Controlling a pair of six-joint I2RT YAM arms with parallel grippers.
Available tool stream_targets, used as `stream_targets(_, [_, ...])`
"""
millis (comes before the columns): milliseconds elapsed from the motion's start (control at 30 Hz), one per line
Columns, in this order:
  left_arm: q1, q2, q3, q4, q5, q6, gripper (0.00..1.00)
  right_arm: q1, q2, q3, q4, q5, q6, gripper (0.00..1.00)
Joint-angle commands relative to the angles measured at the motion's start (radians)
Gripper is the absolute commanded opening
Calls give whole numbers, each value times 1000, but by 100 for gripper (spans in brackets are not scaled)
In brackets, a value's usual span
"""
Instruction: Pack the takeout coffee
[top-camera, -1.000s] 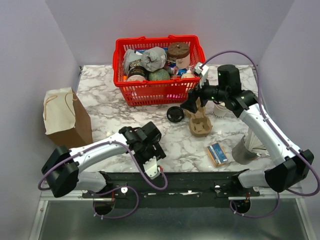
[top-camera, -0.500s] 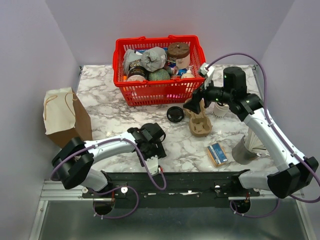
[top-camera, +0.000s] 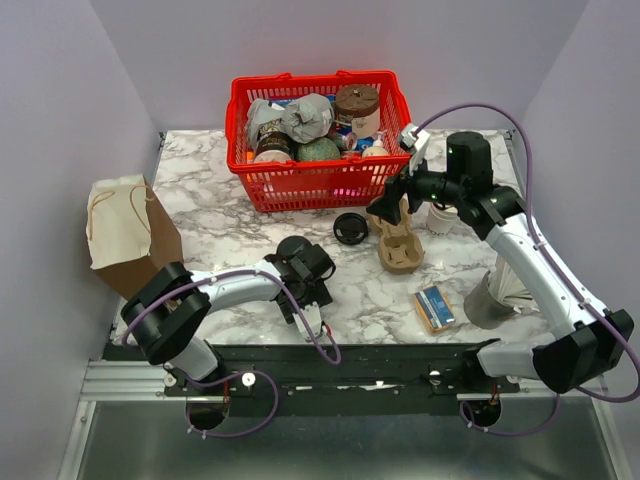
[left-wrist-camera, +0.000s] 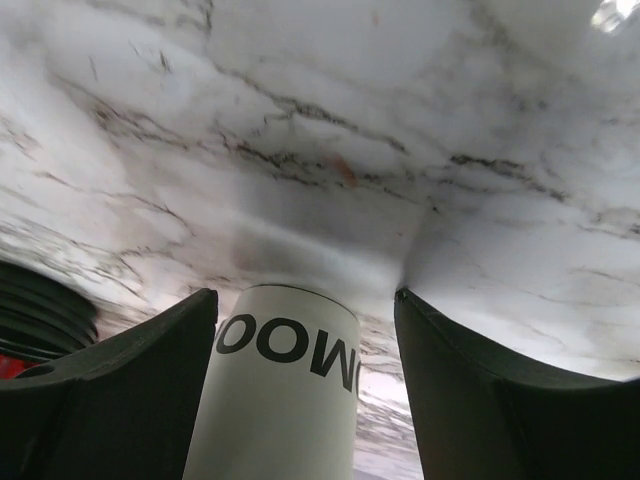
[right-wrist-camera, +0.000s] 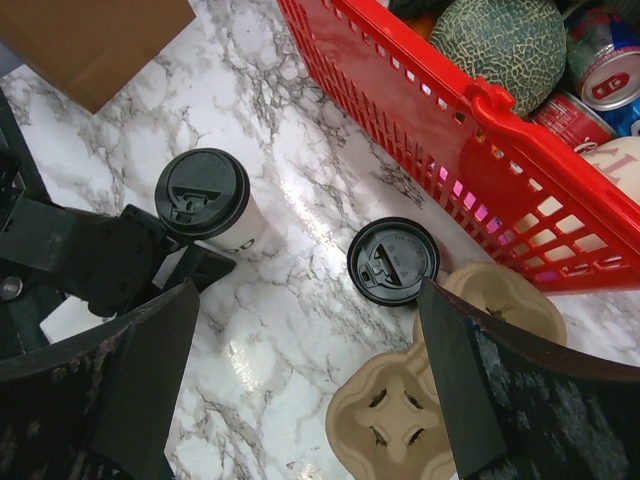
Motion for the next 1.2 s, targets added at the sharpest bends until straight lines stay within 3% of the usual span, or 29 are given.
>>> stream_targets(0, [47,42,9,6,-62,-15,79,-6,23,20,24,-26,15,100])
stream_targets(567, [243,201,115,81,-88,38,79,-7,45,34,24,-28,23,100])
stream_targets(800, [263,212,129,78,-77,41,79,-7,55,59,13,-25,17,100])
stream_targets(967, [251,119,132,0,80,-44,81,-10,63,92,-106,113,-146,99])
stream_targets(1167, [222,-56,236,-143,390,-332,83,-30,178,180,-354,309,-244,92])
